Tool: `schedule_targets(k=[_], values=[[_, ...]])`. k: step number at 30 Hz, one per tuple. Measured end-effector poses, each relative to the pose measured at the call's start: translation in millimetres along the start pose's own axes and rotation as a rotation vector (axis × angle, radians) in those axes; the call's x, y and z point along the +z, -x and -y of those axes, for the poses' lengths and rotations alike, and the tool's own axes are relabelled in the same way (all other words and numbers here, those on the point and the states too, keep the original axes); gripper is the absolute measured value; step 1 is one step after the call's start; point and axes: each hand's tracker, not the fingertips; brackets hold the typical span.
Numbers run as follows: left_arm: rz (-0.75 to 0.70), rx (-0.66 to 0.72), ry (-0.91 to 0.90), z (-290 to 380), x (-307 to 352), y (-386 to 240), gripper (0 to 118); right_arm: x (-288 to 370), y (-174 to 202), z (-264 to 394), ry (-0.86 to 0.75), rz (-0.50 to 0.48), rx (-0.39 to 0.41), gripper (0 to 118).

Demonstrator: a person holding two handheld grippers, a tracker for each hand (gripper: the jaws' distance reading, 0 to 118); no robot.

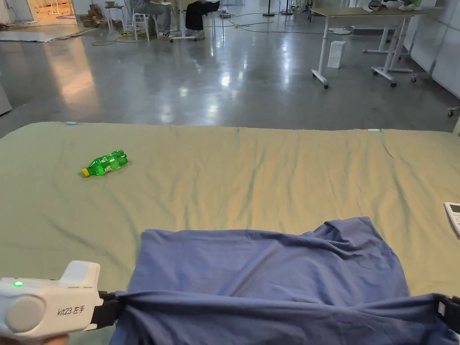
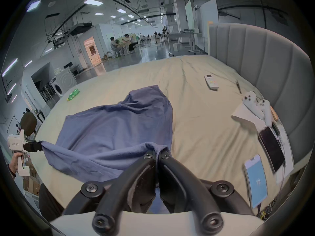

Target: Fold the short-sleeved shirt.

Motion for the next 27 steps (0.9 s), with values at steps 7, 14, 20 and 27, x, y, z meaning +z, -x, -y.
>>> schedule_targets(k=[7, 14, 20, 27], values=[[0.051, 0.106, 0.107, -14.0, -72.1, 7.7, 20, -83.3, 4.1, -0.7, 0.145, 0.055, 0.046, 6], [0.181, 0.155, 0.011, -9.1, -25.7, 5.6, 69, -51.5, 7.4, 19.0, 0.013, 0.065, 0.130, 60], [0.023, -0.168, -0.393, -1.9, 119.4, -40.9, 70, 86.9, 44.8, 11.5, -0.335, 0.010, 0.104, 70], [-0.039, -0.166, -0.806, 55.3, 222.6, -115.3, 71, 194.6, 99.7, 48.9, -0.602, 0.001, 0.172, 76]])
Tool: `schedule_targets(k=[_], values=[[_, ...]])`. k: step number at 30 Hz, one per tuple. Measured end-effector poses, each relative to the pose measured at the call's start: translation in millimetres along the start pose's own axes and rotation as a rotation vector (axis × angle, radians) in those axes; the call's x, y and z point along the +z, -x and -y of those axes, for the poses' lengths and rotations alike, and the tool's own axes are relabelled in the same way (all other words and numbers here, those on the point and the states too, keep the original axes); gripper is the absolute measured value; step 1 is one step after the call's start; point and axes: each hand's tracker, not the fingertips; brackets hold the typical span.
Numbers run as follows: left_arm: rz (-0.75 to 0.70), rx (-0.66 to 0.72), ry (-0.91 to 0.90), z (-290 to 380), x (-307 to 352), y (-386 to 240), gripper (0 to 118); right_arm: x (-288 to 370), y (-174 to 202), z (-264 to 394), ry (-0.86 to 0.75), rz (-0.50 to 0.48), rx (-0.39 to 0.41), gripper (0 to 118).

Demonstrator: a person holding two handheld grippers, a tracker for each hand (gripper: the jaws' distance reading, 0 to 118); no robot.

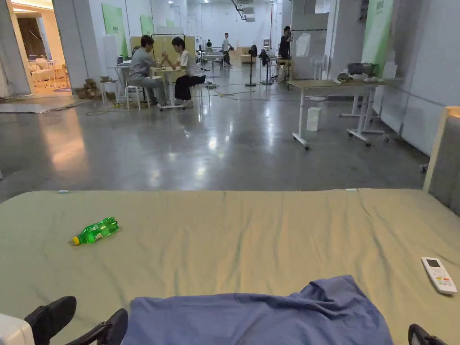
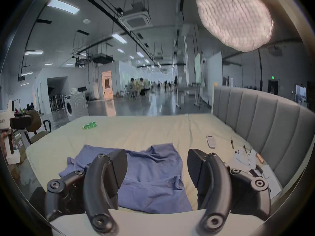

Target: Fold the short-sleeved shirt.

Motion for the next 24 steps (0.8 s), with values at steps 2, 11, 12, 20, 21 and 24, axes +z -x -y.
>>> schedule_targets(k=[2, 11, 12, 20, 21, 24], values=[[-0.043, -0.018, -0.039, -1.7, 18.6, -17.9, 71, 18.9, 14.8, 1.0, -0.004, 0.000, 0.002, 76], [-0.093, -0.043, -0.074, -3.3, 66.9, -65.8, 4, 65.7, 50.2, 10.5, -0.032, -0.013, 0.031, 15], [-0.096, -0.043, -0.060, -3.1, 67.4, -66.9, 3, 68.3, 52.9, 11.0, -0.033, -0.011, 0.033, 5], [-0.098, 0.007, 0.028, 12.3, 67.4, -65.0, 0, 66.0, 48.9, 19.6, 0.000, -0.004, -0.036, 0], [-0.089, 0.014, 0.037, 12.1, 66.4, -64.5, 0, 66.0, 47.6, 19.9, 0.011, 0.000, -0.043, 0], [-0.097, 0.029, 0.036, 12.2, 64.7, -62.2, 0, 64.8, 46.4, 19.8, 0.007, -0.004, -0.045, 0]])
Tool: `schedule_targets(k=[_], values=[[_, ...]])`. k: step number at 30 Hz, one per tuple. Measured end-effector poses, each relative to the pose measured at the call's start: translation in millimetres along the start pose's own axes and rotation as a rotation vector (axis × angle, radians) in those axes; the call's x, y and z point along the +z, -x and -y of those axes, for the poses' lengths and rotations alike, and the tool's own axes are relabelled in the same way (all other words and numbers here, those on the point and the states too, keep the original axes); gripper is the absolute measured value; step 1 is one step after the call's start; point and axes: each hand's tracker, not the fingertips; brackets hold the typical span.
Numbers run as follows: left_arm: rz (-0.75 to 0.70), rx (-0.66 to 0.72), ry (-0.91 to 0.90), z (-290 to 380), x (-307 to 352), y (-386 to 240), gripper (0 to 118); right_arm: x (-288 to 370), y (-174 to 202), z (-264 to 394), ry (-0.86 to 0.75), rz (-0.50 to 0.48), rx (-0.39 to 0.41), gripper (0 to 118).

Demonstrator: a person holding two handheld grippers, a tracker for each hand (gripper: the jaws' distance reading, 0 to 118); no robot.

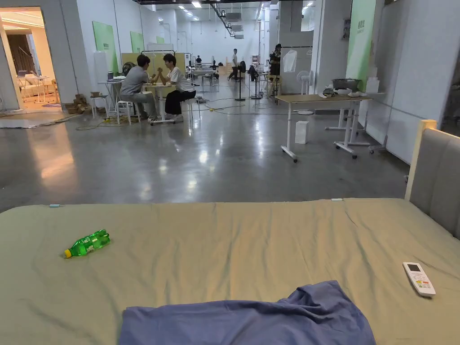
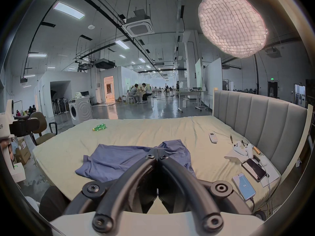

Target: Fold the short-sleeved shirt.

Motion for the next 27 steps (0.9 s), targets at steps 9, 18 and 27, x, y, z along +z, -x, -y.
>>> schedule_targets(k=[9, 18, 27], values=[[-0.038, 0.030, 0.036, 6.9, -8.4, 23.5, 0, -6.2, -2.4, 9.6, 0.042, -0.018, -0.028, 0], [-0.046, 0.230, 0.314, 92.2, -112.2, 91.3, 70, -13.1, -6.9, 27.0, 0.117, -0.029, -0.070, 0], [-0.045, 0.105, 0.567, 194.4, -222.6, 96.6, 70, -9.3, -11.1, 35.6, 0.180, -0.020, -0.056, 0]])
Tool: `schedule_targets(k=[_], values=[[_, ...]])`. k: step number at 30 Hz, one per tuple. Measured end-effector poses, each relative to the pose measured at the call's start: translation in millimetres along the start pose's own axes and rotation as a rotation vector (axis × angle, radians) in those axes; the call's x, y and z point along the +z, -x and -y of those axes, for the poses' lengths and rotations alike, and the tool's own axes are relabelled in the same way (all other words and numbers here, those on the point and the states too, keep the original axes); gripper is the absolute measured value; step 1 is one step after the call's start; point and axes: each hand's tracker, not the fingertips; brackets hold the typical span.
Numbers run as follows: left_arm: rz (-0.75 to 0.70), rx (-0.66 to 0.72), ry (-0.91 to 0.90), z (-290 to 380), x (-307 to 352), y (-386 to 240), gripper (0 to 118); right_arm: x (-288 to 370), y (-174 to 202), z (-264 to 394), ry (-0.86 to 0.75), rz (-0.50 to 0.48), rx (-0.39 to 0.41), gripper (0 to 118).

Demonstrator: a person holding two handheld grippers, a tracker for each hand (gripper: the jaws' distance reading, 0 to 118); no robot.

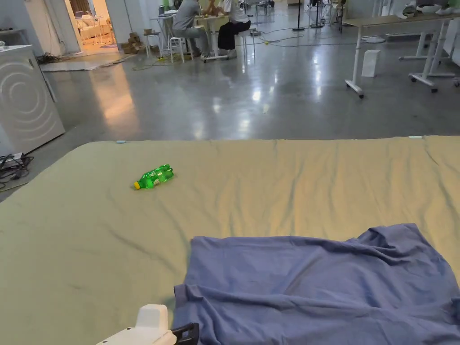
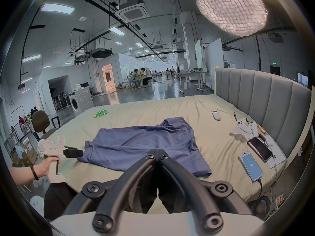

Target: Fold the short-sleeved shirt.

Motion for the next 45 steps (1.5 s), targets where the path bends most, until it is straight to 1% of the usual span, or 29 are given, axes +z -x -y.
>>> schedule_targets(k=[3, 5, 6, 8, 9, 12, 14, 15, 16, 17, 18, 19, 20, 21, 22, 23, 24, 25, 27, 28, 29, 30, 31, 33, 34, 35, 37, 41, 45], values=[[-0.059, 0.008, 0.107, 4.0, -24.7, -4.4, 66, -0.3, -1.7, 4.0, 0.018, 0.013, -0.007, 0], [-0.054, 0.002, 0.075, 4.5, -20.2, -8.5, 63, -0.3, -2.0, 6.0, 0.024, 0.021, -0.012, 0], [-0.061, -0.001, 0.078, 1.9, -18.0, -11.8, 58, -1.1, -1.6, 7.8, 0.027, 0.019, -0.017, 0], [-0.064, -0.026, 0.076, 2.4, -15.6, -17.1, 27, -4.2, -2.3, 11.2, 0.032, 0.016, -0.030, 0], [-0.082, -0.047, 0.083, -0.8, -4.2, -24.2, 16, -7.1, -3.3, 12.5, 0.039, 0.011, -0.038, 0], [-0.082, -0.052, 0.109, -5.0, -6.7, -33.1, 11, -16.6, -7.8, 16.0, 0.056, 0.018, -0.041, 0], [-0.112, -0.134, 0.135, -6.2, -10.4, -38.1, 11, -24.9, -15.9, 18.3, 0.060, 0.033, -0.036, 1], [-0.125, -0.181, 0.154, -8.3, -11.2, -43.1, 11, -34.4, -23.3, 20.4, 0.065, 0.059, -0.031, 5], [-0.120, -0.211, 0.193, -11.0, -14.6, -46.8, 11, -47.5, -32.2, 25.1, 0.084, 0.093, -0.026, 27], [-0.117, -0.232, 0.233, -15.1, -18.6, -49.0, 11, -64.8, -43.0, 31.3, 0.101, 0.126, -0.006, 56], [-0.109, -0.260, 0.269, -20.5, -21.5, -49.3, 11, -84.7, -53.9, 41.6, 0.190, 0.137, -0.054, 78], [-0.098, -0.276, 0.288, -24.1, -23.3, -48.9, 11, -103.4, -64.1, 53.6, 0.313, 0.173, -0.115, 81], [-0.088, -0.280, 0.304, -26.5, -24.2, -48.0, 11, -122.9, -74.5, 57.5, 0.304, 0.204, -0.072, 75], [-0.086, -0.272, 0.293, -27.4, -25.2, -47.8, 11, -135.7, -83.6, 62.3, 0.291, 0.209, -0.106, 72], [-0.084, -0.268, 0.289, -25.4, -24.3, -47.1, 11, -155.4, -101.6, 77.2, 0.263, 0.218, -0.151, 72], [-0.080, -0.263, 0.282, -23.1, -22.9, -46.4, 11, -169.4, -109.2, 80.7, 0.240, 0.231, -0.170, 72], [-0.080, -0.251, 0.265, -20.0, -22.6, -46.1, 11, -185.0, -116.8, 85.0, 0.247, 0.218, -0.159, 72], [-0.081, -0.243, 0.250, -17.5, -23.0, -45.7, 11, -202.2, -124.3, 90.8, 0.305, 0.259, -0.162, 72], [-0.084, -0.234, 0.239, -17.2, -21.6, -46.2, 11, -227.3, -134.3, 103.4, 0.409, 0.288, -0.132, 72], [-0.083, -0.234, 0.240, -17.9, -21.4, -46.2, 10, -233.0, -135.9, 108.3, 0.433, 0.269, -0.128, 71], [-0.081, -0.232, 0.242, -17.8, -25.2, -42.7, 10, -236.7, -134.3, 113.5, 0.457, 0.245, -0.122, 66], [-0.075, -0.227, 0.247, -19.5, -25.3, -41.1, 11, -224.1, -118.7, 101.2, 0.409, 0.281, -0.059, 64], [-0.070, -0.220, 0.249, -20.1, -24.9, -39.6, 10, -221.5, -115.3, 97.8, 0.398, 0.274, -0.045, 56], [-0.037, -0.189, 0.254, -21.4, -25.3, -29.3, 9, -220.2, -111.0, 89.1, 0.421, 0.243, -0.038, 33], [-0.019, -0.169, 0.264, -25.1, -23.2, -25.0, 8, -217.8, -107.5, 84.4, 0.419, 0.244, -0.043, 14], [0.005, -0.113, 0.268, -31.8, -16.8, -19.1, 8, -215.1, -109.2, 78.9, 0.412, 0.255, -0.054, 9], [0.018, -0.031, 0.217, -40.2, -0.2, -11.2, 8, -205.9, -108.5, 70.2, 0.393, 0.248, -0.078, 8], [0.066, 0.058, 0.153, -43.0, 41.4, 8.6, 8, -174.2, -96.3, 58.8, 0.340, 0.275, -0.025, 8], [0.045, -0.008, 0.124, -19.8, 77.8, 16.8, 8, -135.3, -93.7, 62.8, 0.334, 0.282, -0.013, 8]])
